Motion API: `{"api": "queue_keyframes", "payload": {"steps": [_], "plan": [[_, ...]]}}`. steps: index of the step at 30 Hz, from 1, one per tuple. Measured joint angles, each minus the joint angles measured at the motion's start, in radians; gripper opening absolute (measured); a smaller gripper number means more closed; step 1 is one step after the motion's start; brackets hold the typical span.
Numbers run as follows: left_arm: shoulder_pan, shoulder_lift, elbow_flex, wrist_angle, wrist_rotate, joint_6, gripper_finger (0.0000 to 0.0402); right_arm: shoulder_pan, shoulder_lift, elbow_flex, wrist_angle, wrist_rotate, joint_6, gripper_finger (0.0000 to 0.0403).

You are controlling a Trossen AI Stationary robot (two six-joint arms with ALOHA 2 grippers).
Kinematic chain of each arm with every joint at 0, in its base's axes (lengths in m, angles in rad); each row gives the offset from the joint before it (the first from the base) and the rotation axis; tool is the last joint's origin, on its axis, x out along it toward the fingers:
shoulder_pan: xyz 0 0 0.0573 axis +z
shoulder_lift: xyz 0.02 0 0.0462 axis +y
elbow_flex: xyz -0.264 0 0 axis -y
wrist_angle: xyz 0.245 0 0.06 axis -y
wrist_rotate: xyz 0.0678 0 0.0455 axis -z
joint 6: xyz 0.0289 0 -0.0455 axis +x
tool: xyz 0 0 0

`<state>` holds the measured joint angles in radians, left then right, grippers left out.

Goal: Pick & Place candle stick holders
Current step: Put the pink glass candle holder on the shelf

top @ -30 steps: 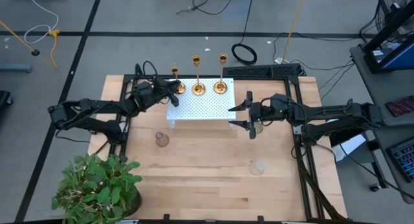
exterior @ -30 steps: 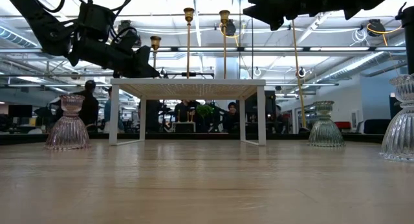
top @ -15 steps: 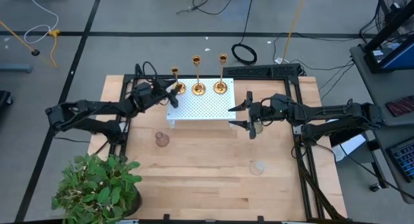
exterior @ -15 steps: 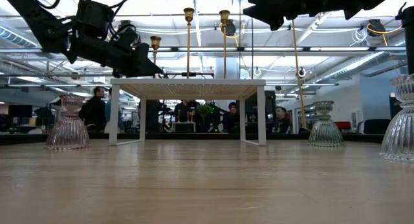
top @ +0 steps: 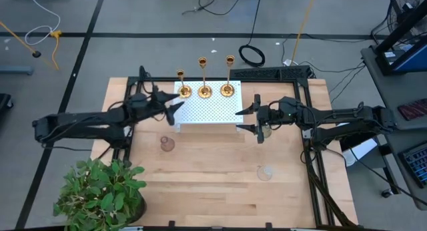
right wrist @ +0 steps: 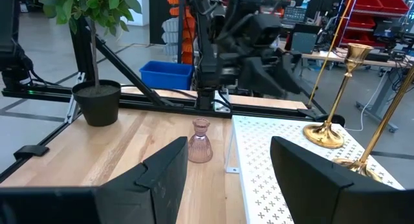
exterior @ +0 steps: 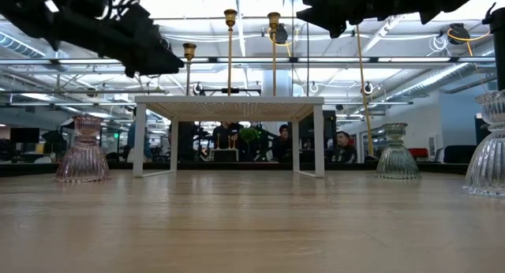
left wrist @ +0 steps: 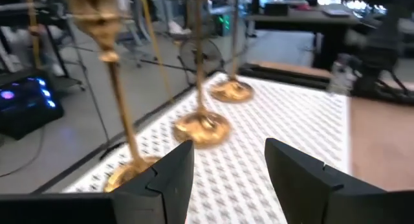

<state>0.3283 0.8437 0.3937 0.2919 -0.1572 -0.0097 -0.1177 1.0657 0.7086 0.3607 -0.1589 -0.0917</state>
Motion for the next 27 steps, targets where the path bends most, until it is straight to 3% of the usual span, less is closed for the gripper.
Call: {"api": "queue_keyframes", "payload": {"steps": [13, 19, 27], "plan": [[-0.239, -0.140, -0.001, -0.398, 0.028, -0.013, 0.0193, 0.000, 0.000, 0.000, -0.001, -0.003, 0.000, 0.0212], [-0.358, -0.173, -0.001, -0.474, 0.030, -0.080, 0.0193, 0.000, 0.000, 0.000, -0.001, -0.003, 0.000, 0.0212], [-0.482, -0.219, -0.001, -0.651, -0.081, -0.205, 0.0194, 0.000, 0.000, 0.000, -0.021, -0.003, 0.000, 0.0212]]}}
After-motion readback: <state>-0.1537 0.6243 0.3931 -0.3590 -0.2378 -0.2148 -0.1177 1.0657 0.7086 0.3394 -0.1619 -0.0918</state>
